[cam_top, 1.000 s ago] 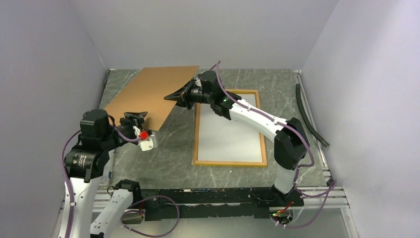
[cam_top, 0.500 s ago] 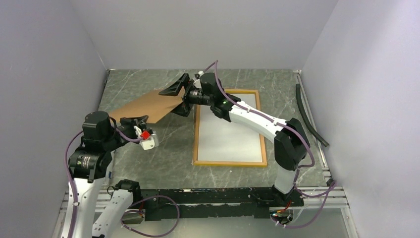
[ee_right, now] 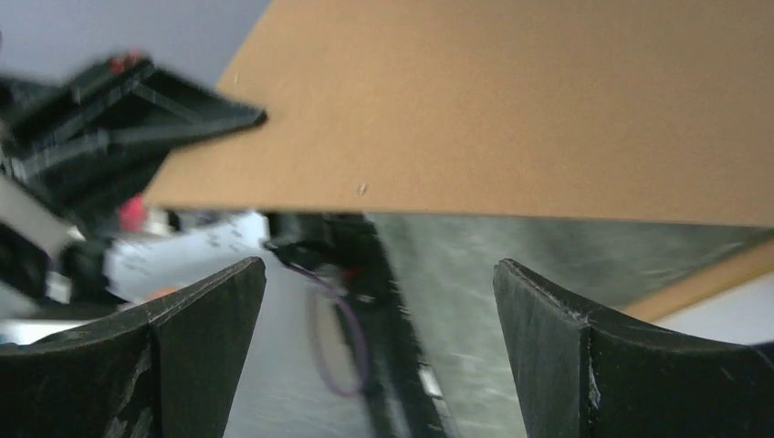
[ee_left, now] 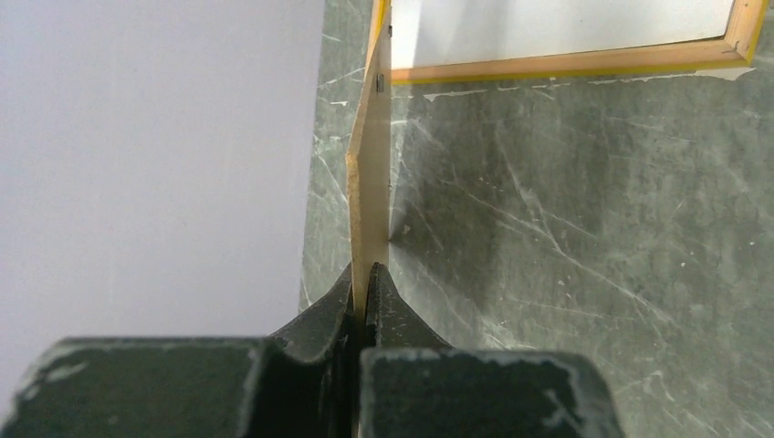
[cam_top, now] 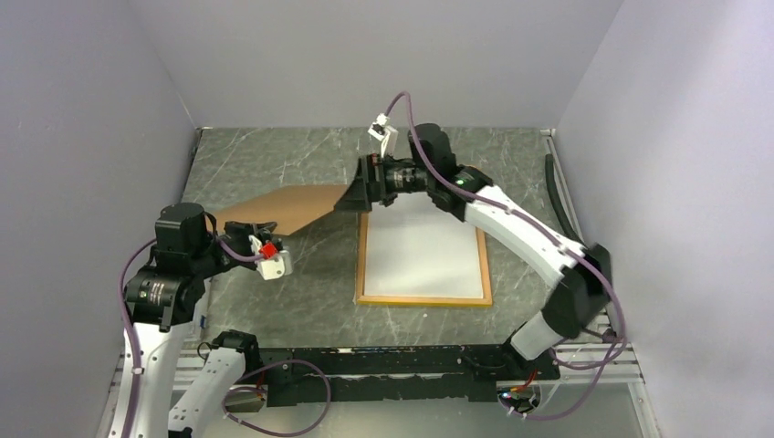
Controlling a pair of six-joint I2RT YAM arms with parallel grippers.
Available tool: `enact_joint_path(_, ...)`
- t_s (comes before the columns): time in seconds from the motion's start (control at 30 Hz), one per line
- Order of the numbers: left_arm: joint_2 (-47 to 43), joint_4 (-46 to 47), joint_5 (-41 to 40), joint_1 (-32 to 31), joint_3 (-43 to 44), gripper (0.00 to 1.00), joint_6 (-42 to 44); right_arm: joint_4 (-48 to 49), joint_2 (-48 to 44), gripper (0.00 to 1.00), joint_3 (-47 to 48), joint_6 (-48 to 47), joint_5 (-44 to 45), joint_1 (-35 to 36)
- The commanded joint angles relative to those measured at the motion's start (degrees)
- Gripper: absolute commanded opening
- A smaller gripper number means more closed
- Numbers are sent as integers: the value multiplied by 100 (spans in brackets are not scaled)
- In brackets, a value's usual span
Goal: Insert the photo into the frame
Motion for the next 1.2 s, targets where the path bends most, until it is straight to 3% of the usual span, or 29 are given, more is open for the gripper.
enact_joint_path(0.0, -13, 40, 368, -16, 411, 3, 318, -1167, -1239, 100, 97, -4076, 1048, 187)
enact_joint_path(0.23, 66, -332, 469, -16, 646, 3, 467, 568, -2400, 100, -1688, -6320, 1663, 406)
enact_joint_path(0.43, 2, -507, 629, -16, 708, 3, 795, -1, -1826, 94, -1227, -7511, 2336, 1143)
enact_joint_path(0.7, -15, -622, 673, -20, 793, 3, 895, 361, -1273, 90, -1044, -7530, 2026, 1334)
enact_joint_path(1.17, -55, -727, 645, -16, 905, 3, 1015, 797, -329, 53, -639, -7419, 2087, 1558)
